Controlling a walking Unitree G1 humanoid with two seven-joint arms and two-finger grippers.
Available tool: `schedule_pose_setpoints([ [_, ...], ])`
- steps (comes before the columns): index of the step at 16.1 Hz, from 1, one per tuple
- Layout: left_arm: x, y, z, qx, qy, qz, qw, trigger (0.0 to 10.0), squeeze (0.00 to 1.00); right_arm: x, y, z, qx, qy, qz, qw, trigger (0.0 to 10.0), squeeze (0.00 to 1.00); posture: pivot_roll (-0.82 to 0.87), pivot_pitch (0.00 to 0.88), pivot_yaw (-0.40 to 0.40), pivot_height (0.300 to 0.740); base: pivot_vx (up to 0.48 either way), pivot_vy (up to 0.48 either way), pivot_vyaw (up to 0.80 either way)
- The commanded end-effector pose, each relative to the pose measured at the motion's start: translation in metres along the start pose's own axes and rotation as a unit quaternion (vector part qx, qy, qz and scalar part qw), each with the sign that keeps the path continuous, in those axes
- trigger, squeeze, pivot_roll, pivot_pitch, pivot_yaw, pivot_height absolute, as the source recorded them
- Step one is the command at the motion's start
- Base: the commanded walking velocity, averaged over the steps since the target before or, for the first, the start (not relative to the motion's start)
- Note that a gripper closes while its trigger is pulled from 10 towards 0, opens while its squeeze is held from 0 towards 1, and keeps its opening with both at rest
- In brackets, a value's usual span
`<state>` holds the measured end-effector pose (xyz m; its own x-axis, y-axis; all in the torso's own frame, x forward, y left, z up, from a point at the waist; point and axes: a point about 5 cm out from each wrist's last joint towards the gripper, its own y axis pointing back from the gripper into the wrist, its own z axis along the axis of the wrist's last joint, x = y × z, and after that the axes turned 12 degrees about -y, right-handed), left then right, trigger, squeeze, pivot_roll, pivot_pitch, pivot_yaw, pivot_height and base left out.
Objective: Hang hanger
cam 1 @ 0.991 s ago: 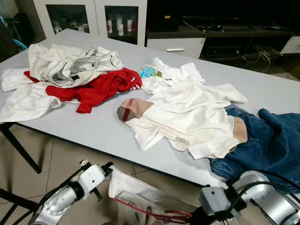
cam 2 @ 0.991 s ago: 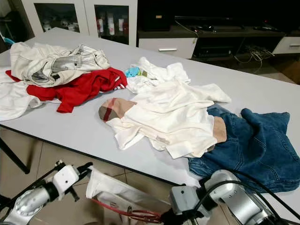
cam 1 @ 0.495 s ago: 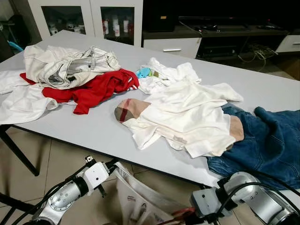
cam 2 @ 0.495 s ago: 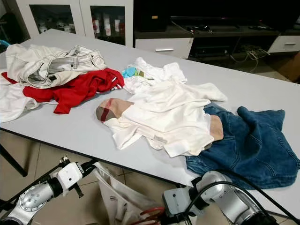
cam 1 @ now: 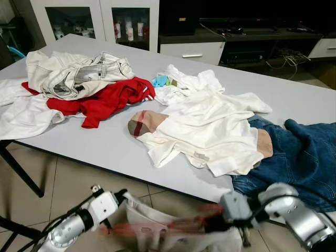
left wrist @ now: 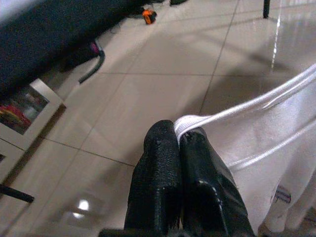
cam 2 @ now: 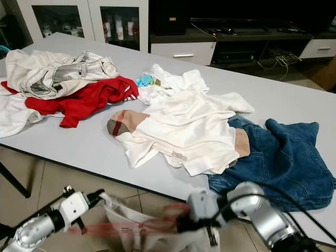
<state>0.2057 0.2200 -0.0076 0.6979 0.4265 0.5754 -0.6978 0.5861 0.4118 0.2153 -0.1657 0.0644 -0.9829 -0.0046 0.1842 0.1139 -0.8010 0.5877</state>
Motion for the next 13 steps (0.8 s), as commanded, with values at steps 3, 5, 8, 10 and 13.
schedule_pose_setpoints([
  [3,0.005,-0.006,0.004,-0.007,-0.005,0.005,1.0,0.0,0.0,-0.005,0.008,0.022,-0.069,-0.008,-0.001,0.998,0.0,0.0,0.03,0.0,-0.033,0.74,0.0,0.0,0.0],
  [5,0.002,-0.007,0.004,-0.006,-0.003,0.005,1.0,0.0,0.0,-0.008,0.017,0.04,-0.132,-0.024,0.003,0.991,0.0,0.0,0.02,0.0,-0.032,0.74,0.0,0.0,0.0],
  [8,-0.003,-0.008,0.005,-0.008,-0.001,0.002,1.0,0.0,0.0,-0.015,0.03,0.056,-0.195,-0.037,-0.007,0.98,0.0,0.0,0.02,0.0,-0.031,0.74,0.0,0.0,0.0],
  [10,-0.004,-0.01,0.007,-0.013,-0.001,0.001,1.0,0.0,0.0,-0.019,0.036,0.068,-0.24,-0.048,-0.011,0.969,0.0,0.0,0.02,0.0,-0.032,0.74,0.0,0.0,0.0],
  [13,0.001,-0.016,0.012,-0.023,0.002,0.017,1.0,0.0,0.0,-0.024,0.035,0.083,-0.301,-0.071,-0.016,0.951,0.0,0.0,0.03,0.0,-0.038,0.74,0.0,0.0,0.0],
])
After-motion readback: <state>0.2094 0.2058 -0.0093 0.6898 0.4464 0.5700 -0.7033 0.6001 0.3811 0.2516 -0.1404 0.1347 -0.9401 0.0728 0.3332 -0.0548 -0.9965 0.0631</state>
